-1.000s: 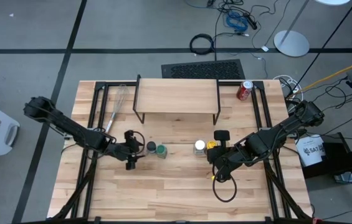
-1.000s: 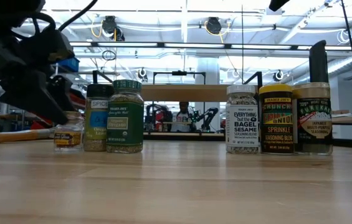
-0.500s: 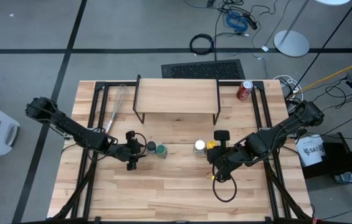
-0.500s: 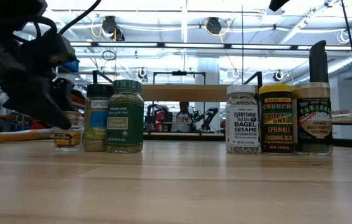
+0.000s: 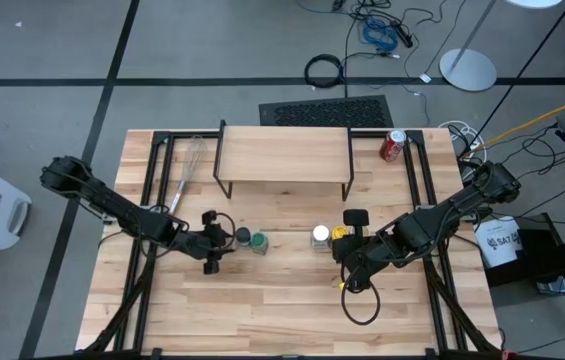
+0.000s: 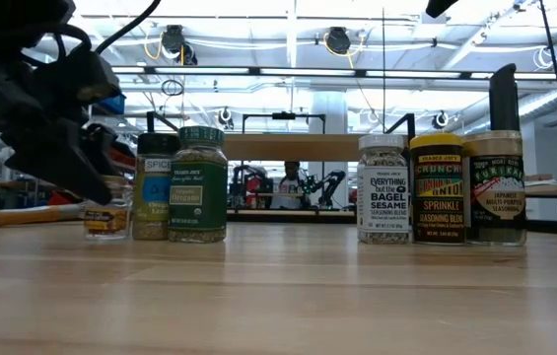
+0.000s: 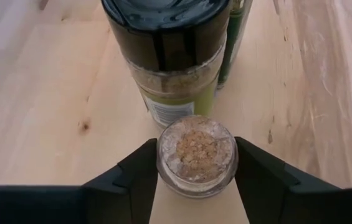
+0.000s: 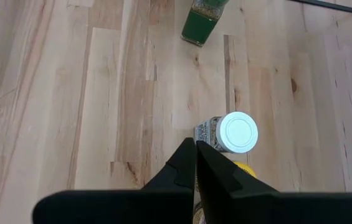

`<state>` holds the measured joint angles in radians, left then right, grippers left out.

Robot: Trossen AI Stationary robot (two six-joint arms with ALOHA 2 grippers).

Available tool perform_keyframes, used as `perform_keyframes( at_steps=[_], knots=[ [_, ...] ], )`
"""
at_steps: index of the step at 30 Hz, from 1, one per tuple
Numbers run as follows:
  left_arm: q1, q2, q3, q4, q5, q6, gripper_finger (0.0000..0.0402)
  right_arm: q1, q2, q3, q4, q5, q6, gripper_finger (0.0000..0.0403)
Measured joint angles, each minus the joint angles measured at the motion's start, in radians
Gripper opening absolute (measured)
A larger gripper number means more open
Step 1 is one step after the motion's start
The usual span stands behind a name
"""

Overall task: Shelf spices
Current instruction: Put the brown seasoning bottle on the shelf

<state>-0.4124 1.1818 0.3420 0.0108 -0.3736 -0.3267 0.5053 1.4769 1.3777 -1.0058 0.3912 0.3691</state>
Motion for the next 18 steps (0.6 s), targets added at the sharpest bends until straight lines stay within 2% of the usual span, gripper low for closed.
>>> perform_keyframes(
  at_steps=[18],
  knots=[
    [-0.036,-0.072,0.009,-0.014,0.150,-0.138,0.0186,0.000,0.000,0.000,0.002,0.000,-0.003,0.0000]
  ],
)
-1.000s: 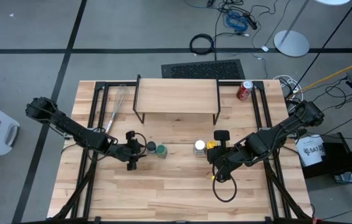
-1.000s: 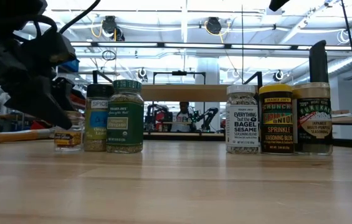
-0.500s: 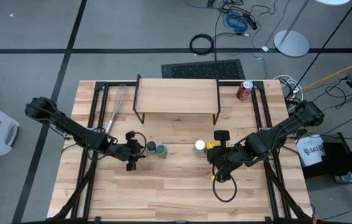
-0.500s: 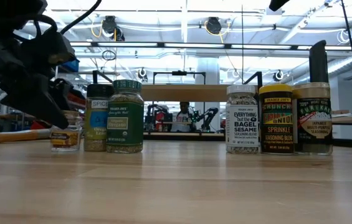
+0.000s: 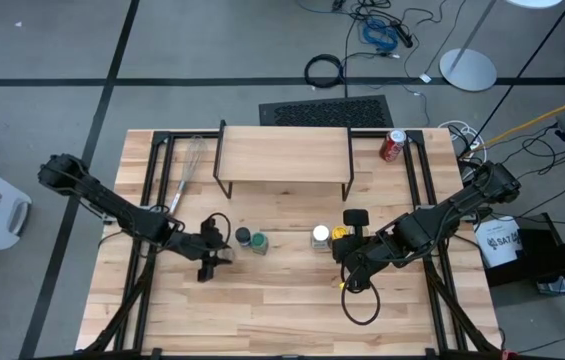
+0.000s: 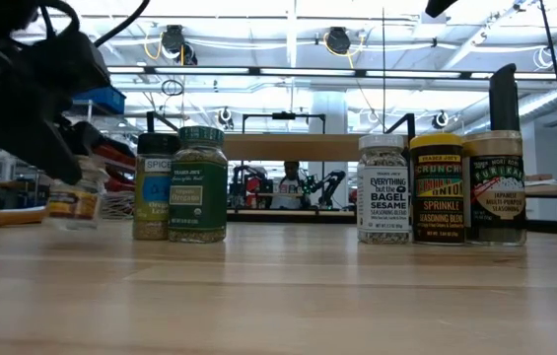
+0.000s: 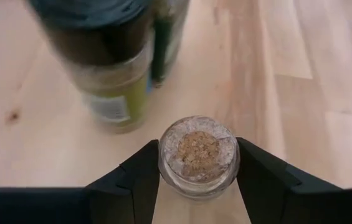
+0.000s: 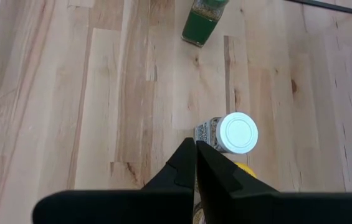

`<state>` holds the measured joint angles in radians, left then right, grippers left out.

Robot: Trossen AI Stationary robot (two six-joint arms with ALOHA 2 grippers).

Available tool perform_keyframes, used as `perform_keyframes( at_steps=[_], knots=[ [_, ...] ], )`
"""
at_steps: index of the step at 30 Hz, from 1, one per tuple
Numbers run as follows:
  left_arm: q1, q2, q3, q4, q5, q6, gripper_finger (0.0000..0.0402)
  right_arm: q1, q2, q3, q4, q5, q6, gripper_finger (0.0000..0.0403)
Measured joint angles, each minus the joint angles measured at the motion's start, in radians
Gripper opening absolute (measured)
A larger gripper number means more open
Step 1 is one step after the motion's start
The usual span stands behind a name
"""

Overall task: Shelf spices
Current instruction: Put the brown seasoning bottle on the shelf

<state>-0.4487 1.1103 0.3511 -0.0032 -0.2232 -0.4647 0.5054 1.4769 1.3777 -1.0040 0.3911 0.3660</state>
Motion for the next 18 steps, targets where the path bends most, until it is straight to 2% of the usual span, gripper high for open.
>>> perform_keyframes(
  at_steps=[10,18],
  knots=[
    [-0.035,0.000,0.097,-0.001,0.009,0.013,0.0185,0.000,0.000,0.000,0.002,0.004,-0.004,0.0000],
    [-0.039,0.000,0.183,-0.006,-0.002,0.089,0.0185,0.000,0.000,0.000,0.003,0.006,-0.013,0.0000]
  ],
)
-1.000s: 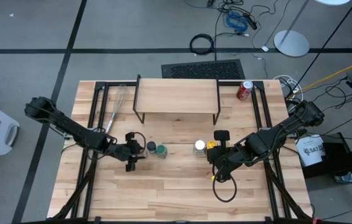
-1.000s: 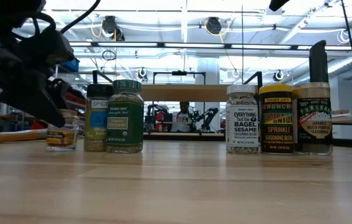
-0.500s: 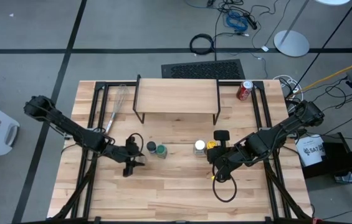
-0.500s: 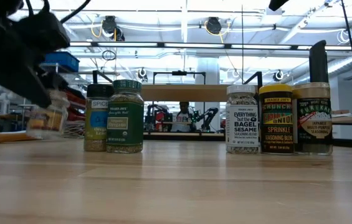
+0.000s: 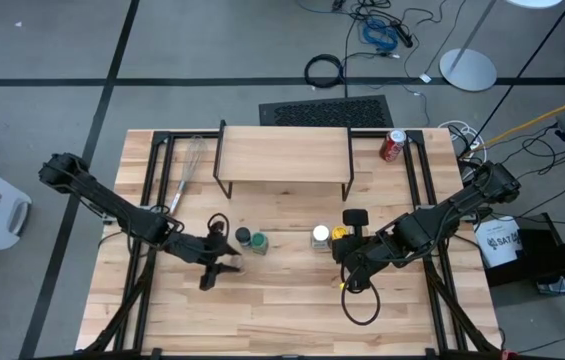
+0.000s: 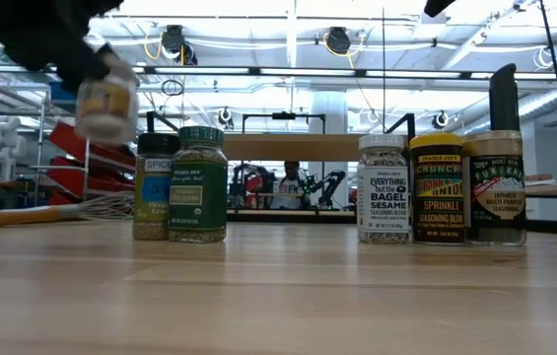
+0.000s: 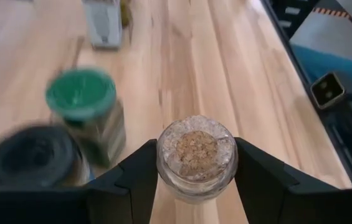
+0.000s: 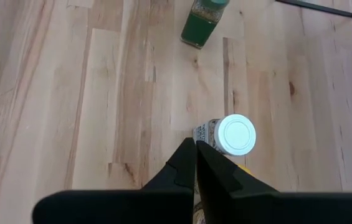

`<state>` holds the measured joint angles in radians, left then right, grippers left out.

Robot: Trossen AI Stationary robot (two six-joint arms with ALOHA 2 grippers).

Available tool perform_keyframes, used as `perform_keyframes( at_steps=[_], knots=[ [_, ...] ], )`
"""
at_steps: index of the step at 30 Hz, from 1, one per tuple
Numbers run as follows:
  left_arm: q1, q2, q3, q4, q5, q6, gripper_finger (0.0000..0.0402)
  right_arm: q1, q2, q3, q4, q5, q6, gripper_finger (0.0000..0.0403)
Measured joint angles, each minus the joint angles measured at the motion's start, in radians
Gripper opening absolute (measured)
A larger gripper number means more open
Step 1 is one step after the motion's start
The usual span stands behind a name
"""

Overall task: Shelf spices
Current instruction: Put the brown seasoning bottle on the shelf

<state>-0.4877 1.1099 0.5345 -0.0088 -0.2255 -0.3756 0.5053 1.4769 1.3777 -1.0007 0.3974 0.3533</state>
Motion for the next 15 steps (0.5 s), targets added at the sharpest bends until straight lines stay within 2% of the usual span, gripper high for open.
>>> perform_keyframes(
  at_steps=[8,15],
  knots=[
    [0.036,0.000,0.081,-0.001,-0.081,0.130,0.0185,-0.004,0.000,0.000,0.002,0.053,-0.011,0.0000],
    [0.136,0.000,0.152,-0.001,-0.085,0.249,0.0185,-0.035,0.000,0.000,0.016,0.069,-0.015,0.0000]
  ],
)
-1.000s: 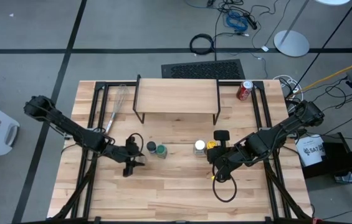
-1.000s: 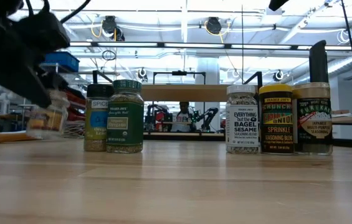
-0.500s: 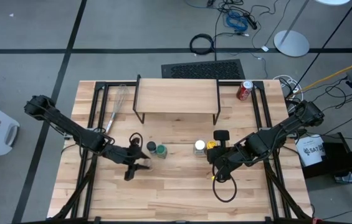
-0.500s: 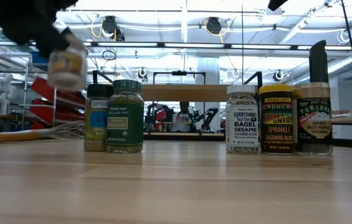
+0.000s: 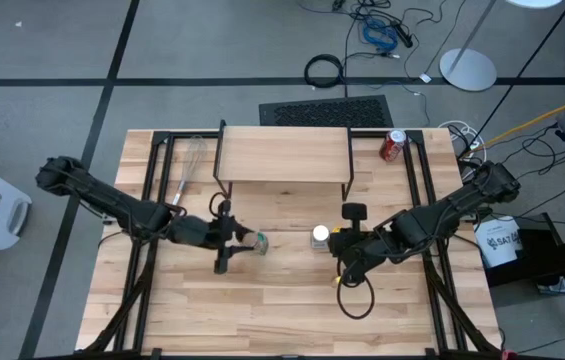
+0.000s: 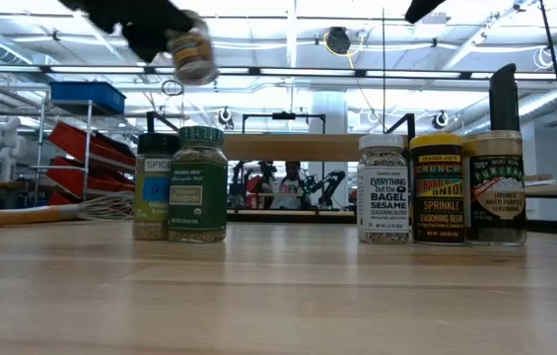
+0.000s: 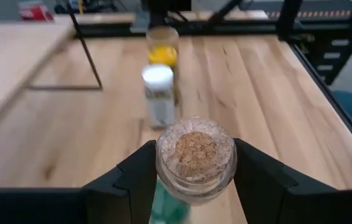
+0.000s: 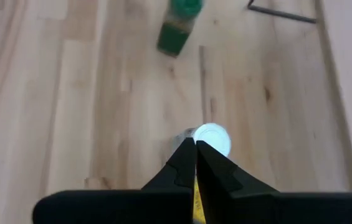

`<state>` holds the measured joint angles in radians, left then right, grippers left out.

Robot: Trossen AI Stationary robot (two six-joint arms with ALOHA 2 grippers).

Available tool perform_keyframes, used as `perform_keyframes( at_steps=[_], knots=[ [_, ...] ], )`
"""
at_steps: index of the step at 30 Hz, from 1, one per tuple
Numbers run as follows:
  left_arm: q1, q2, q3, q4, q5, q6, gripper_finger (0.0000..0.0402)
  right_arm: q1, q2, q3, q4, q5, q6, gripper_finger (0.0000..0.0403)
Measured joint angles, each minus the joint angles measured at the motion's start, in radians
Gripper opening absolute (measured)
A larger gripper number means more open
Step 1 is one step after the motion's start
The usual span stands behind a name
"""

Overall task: Shelf spices
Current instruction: Put the brown seasoning bottle on the shelf

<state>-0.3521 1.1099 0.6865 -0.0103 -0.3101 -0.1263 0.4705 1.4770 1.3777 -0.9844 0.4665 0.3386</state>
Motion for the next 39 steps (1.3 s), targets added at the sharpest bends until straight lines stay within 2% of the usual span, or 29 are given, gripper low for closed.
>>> perform_keyframes(
  at_steps=[7,16,22,27,33,39],
  knots=[
    [0.092,0.000,0.089,0.001,0.019,0.097,0.0185,-0.041,0.000,0.000,0.082,0.127,-0.045,0.0000],
    [0.189,0.000,0.141,0.003,0.025,0.135,0.0185,-0.112,0.000,-0.077,0.371,0.111,-0.131,0.0010],
    [0.234,0.000,0.141,0.083,0.095,0.135,0.0185,-0.199,0.001,-0.182,0.603,0.037,-0.236,0.0072],
    [0.279,0.000,0.141,0.138,0.144,0.137,0.0185,-0.266,0.000,-0.200,0.726,-0.102,-0.305,0.0141],
    [0.336,0.006,0.141,0.132,0.179,0.132,0.0185,-0.304,0.000,-0.200,0.730,-0.162,-0.326,0.0210],
    [0.346,0.044,0.141,0.134,0.208,0.115,0.0185,-0.318,0.000,-0.200,0.756,-0.166,-0.333,0.0242]
  ],
)
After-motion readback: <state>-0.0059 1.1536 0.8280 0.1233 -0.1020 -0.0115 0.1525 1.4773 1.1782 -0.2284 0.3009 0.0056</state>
